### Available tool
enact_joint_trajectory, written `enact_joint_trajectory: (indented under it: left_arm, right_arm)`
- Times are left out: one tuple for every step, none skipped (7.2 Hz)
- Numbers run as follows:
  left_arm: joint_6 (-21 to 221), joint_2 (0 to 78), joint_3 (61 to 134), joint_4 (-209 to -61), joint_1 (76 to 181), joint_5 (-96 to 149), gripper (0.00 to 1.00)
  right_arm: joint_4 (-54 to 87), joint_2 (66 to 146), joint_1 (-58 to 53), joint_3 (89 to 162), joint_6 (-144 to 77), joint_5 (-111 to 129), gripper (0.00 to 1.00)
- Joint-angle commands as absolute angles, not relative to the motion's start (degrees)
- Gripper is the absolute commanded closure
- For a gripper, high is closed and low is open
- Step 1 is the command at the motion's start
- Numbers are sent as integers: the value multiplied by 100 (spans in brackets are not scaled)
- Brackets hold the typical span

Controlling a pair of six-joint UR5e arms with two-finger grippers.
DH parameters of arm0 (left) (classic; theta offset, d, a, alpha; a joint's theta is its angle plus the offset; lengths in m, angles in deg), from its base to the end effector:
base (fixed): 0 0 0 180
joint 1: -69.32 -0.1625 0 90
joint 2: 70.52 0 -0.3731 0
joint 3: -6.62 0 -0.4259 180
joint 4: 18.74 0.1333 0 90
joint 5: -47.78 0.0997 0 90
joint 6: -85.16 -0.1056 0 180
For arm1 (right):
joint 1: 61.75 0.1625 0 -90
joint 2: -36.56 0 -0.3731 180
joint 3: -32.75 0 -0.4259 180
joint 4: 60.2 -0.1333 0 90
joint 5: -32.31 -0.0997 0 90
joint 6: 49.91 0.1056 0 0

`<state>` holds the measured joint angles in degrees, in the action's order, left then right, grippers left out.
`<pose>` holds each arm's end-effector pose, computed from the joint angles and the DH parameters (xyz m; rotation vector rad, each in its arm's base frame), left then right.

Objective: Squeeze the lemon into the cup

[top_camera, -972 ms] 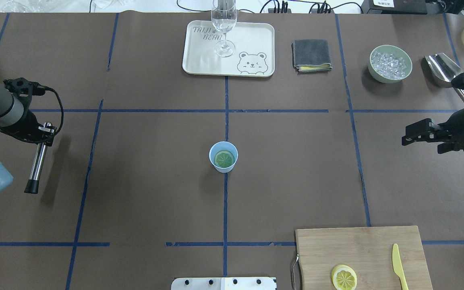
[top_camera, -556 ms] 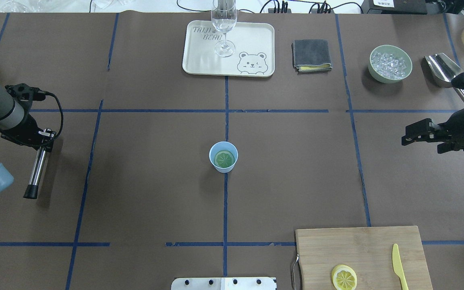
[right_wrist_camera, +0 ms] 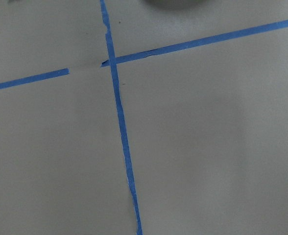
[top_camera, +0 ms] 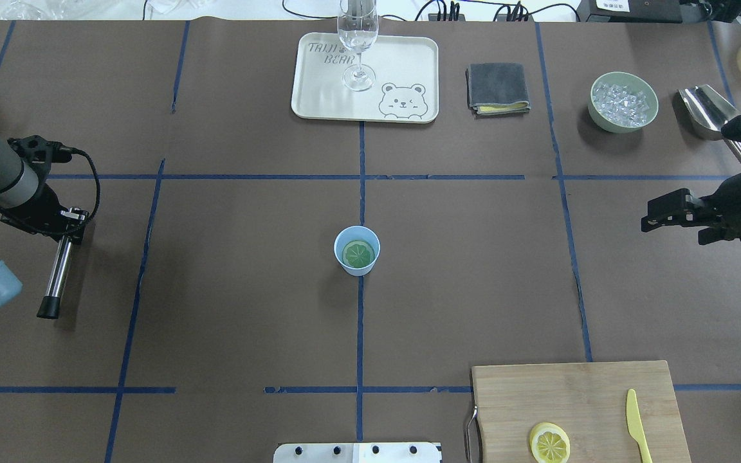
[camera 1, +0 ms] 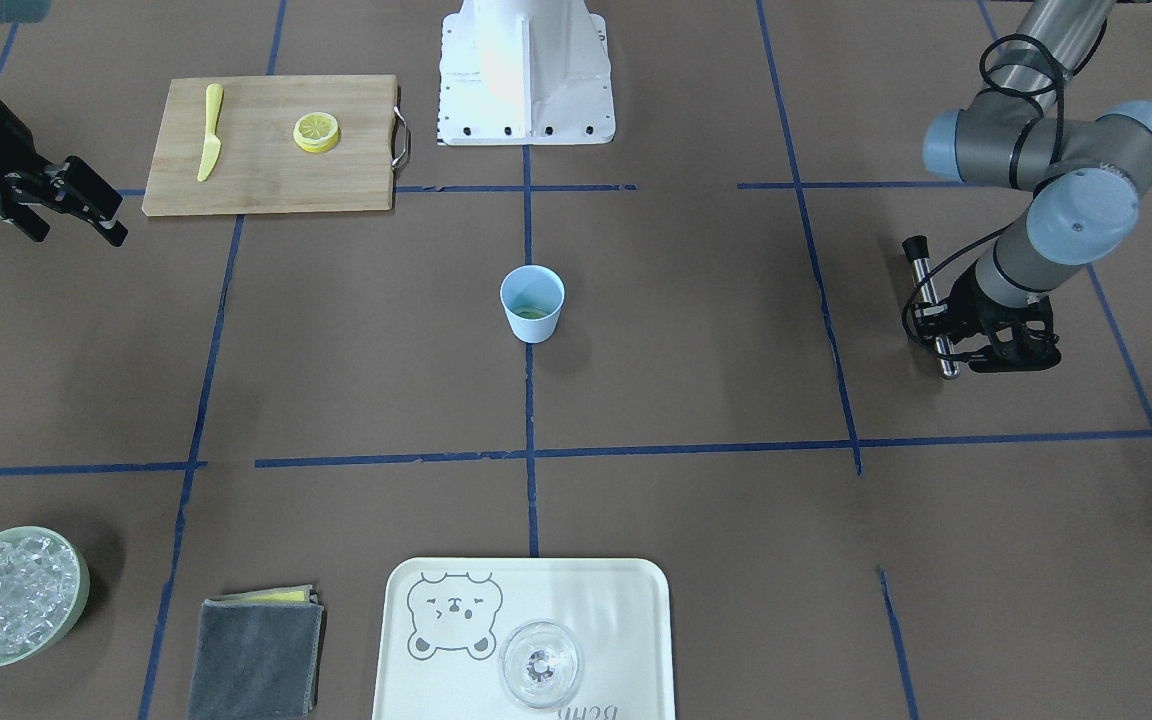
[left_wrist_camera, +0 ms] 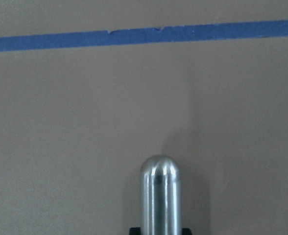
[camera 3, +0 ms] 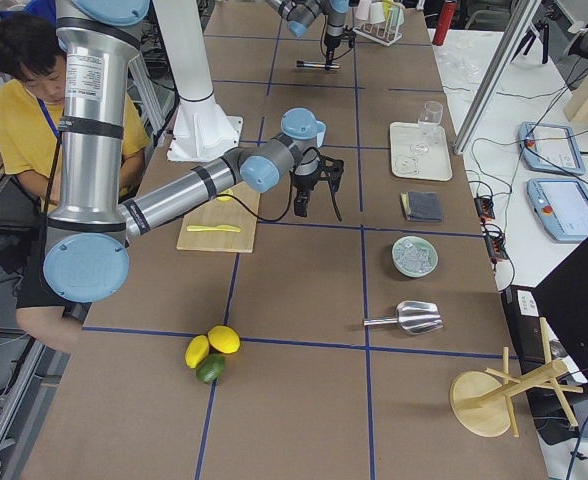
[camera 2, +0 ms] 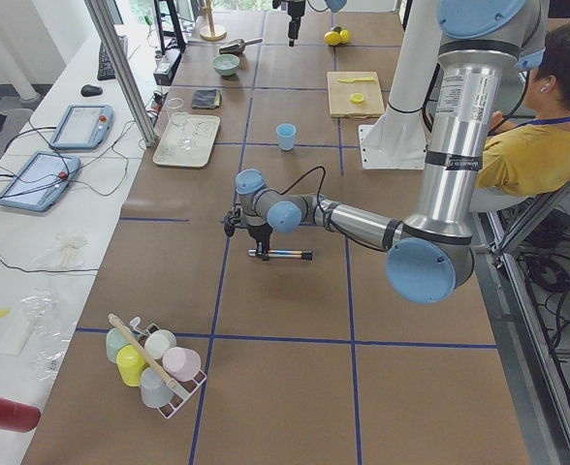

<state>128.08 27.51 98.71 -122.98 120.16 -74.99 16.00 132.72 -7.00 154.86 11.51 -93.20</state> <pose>0.3191 -0.5124 0.4969 -0.0579 0.6959 0.0586 -0.2151 -0.4291 0.3494 0.0021 -0.8964 0.2110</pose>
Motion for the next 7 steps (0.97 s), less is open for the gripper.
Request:
enact_joint_trajectory:
  left_arm:
    - [12770,2748,9864,-12359,12003,-7483,76]
    - [12753,2739,9855,-12359,12003,-7483,69]
    - [12752,2739,9864,-12351,12003,-7483,56]
    - [12761,2739,9873,-12351,12012,-7474,35]
    - [12779,2739,9899,-12351,12021,-7483,26]
    - [12813,2739,9908,-12351,12021,-7483,0]
    - [12814,2739,9952,-12342,12029,-7492,0]
  right_arm:
    - [1600,13280,-690,15561,1152,-9329,0]
    - [1600,13280,-690,15562,1152,-9329,0]
    - [1600,13280,-690,15562,1152,-9329,0]
    - [1600,13280,-690,15553,1152,-9329,0]
    - [1600,13280,-690,15553,1152,-9329,0]
    - [1600,13280,-690,15544,1152,-9329,0]
    - [1600,13280,-690,15535,1152,-9320,0]
